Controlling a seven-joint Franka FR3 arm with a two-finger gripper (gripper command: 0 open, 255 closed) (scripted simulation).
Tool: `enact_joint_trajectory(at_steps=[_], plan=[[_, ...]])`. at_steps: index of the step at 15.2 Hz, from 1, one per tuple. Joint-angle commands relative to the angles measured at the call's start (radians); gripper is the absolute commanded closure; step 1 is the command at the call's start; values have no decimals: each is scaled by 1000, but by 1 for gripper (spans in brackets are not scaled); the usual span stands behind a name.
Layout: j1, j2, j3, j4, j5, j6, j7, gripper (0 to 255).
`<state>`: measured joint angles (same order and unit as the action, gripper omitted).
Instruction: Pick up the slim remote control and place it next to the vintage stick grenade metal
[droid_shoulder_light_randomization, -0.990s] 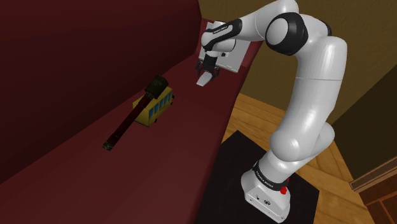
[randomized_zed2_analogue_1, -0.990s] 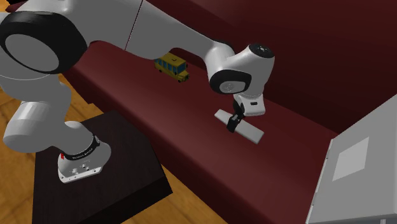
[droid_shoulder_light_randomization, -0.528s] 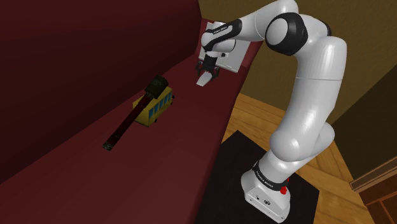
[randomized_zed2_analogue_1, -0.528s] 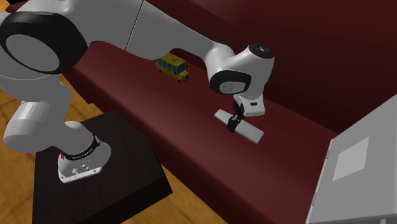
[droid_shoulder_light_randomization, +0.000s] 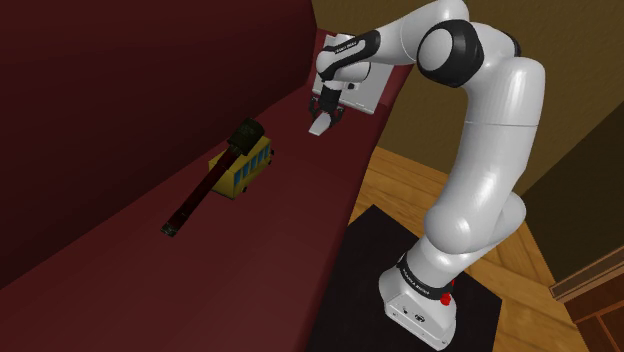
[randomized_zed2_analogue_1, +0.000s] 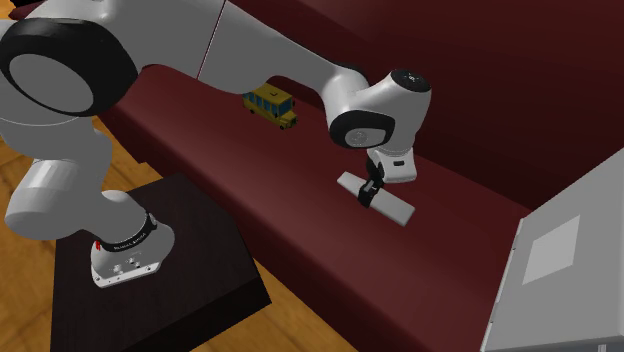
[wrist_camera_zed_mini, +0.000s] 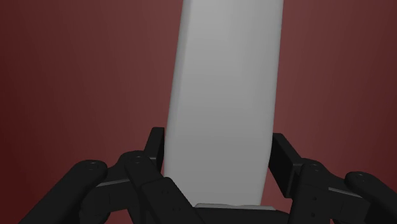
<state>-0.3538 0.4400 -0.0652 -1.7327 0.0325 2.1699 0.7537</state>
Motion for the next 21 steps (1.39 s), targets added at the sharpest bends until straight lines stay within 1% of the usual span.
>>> enact_joint_trajectory(at_steps=[1,2,10,21], plan=[[0,0,0,0,0,0,0,255],[0,0,0,0,0,0,0,255],[1,-46,-2,42,-4,-88,2,255],[2,-91,-4,127,-8,-218,5,255]])
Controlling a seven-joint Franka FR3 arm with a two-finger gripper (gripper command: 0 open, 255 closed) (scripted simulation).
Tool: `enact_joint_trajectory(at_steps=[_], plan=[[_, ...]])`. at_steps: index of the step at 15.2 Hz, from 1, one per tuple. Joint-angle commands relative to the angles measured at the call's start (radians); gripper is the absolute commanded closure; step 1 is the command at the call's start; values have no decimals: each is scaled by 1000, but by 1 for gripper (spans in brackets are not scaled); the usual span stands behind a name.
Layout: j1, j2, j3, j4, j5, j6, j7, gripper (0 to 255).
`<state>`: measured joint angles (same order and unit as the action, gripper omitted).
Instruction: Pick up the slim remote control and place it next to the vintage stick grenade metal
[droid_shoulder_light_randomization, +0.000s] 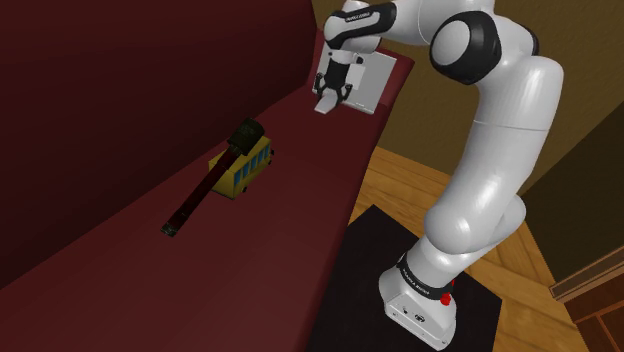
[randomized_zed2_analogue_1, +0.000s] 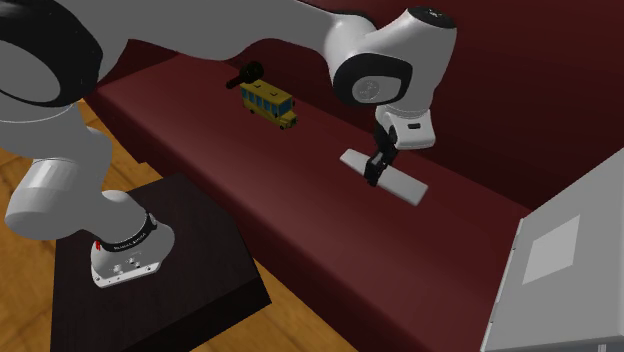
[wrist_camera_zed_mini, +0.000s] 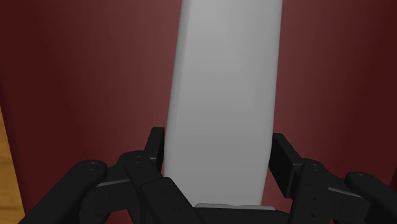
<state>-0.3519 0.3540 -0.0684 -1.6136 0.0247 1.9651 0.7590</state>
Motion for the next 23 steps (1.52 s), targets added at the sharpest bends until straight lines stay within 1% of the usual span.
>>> enact_joint_trajectory(at_steps=[1,13,23], plan=[[0,-8,0,17,-1,-25,0,255],[-1,-27,-2,152,-3,-179,1,255],[-4,-13,-2,307,-2,-320,2,255]])
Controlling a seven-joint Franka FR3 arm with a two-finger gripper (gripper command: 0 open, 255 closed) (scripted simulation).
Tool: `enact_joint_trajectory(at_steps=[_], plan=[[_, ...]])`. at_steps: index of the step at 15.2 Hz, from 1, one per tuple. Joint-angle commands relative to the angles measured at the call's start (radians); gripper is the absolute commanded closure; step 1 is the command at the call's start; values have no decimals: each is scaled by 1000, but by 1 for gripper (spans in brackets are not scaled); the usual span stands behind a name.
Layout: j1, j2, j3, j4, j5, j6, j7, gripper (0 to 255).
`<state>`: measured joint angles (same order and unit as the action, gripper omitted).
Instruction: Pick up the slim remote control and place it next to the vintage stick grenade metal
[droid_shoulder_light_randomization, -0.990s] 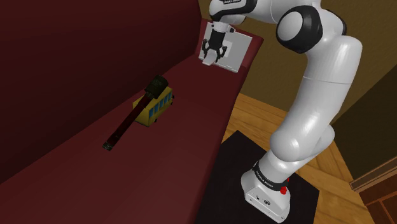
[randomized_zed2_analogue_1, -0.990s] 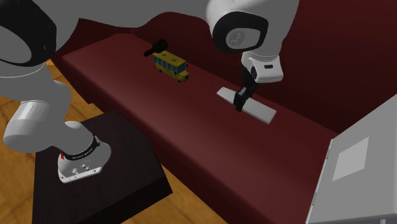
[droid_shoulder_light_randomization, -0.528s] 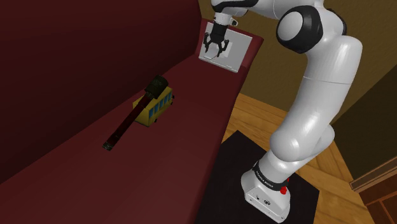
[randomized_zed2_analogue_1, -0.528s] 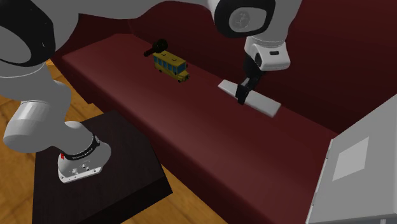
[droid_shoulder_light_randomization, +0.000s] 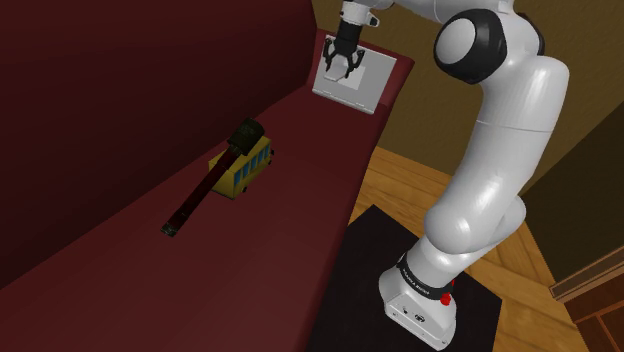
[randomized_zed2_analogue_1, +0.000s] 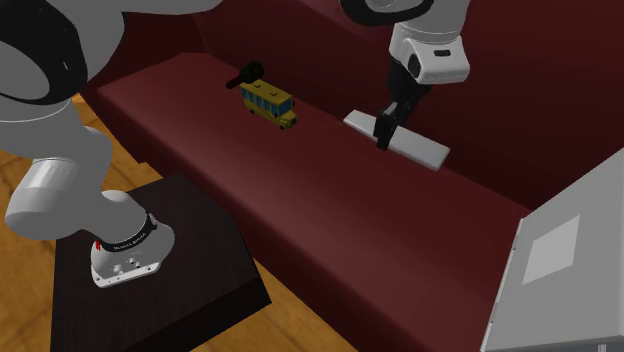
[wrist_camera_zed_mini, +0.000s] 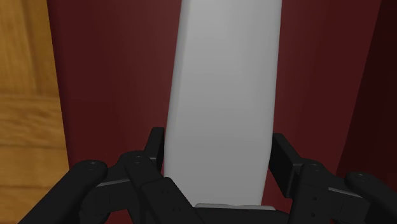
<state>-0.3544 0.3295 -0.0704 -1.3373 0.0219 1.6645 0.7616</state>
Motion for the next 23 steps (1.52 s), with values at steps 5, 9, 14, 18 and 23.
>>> enact_joint_trajectory(at_steps=[5,9,14,18,23], plan=[[-3,31,0,128,2,-97,-1,255],[-6,52,-1,208,4,-156,-1,255],[50,-164,22,-100,-15,-64,70,255],[86,-303,49,-278,-22,-24,134,255],[126,-454,93,-454,-20,1,217,255]])
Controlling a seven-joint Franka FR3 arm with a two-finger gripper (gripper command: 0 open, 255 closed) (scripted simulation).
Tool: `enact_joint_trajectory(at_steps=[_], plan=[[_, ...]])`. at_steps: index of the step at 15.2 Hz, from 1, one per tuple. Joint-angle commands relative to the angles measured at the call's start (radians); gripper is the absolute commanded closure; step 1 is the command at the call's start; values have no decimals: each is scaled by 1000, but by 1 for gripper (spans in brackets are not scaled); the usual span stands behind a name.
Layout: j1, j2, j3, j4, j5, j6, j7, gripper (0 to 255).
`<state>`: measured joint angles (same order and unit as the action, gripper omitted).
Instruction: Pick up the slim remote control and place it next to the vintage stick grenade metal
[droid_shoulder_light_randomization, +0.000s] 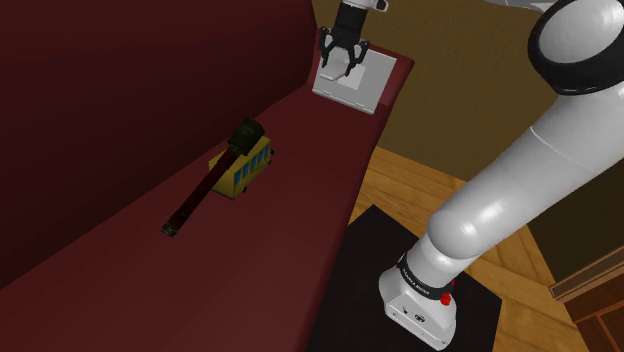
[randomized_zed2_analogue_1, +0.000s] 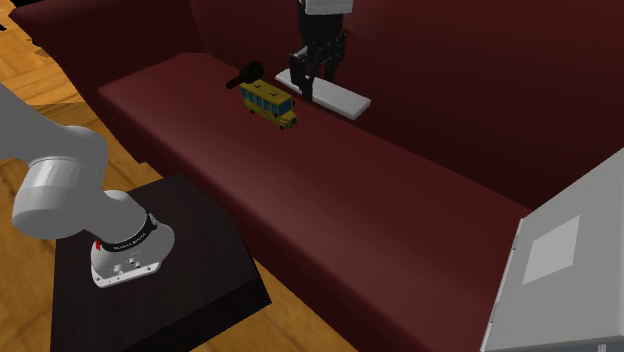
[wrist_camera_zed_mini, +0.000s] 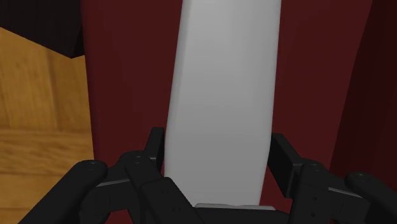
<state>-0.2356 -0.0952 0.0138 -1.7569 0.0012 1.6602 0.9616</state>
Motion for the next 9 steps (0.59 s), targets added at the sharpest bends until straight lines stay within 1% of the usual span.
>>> enact_joint_trajectory(at_steps=[1,9], plan=[[16,-57,19,-65,3,8,35,255],[79,-253,109,-258,41,7,178,255]])
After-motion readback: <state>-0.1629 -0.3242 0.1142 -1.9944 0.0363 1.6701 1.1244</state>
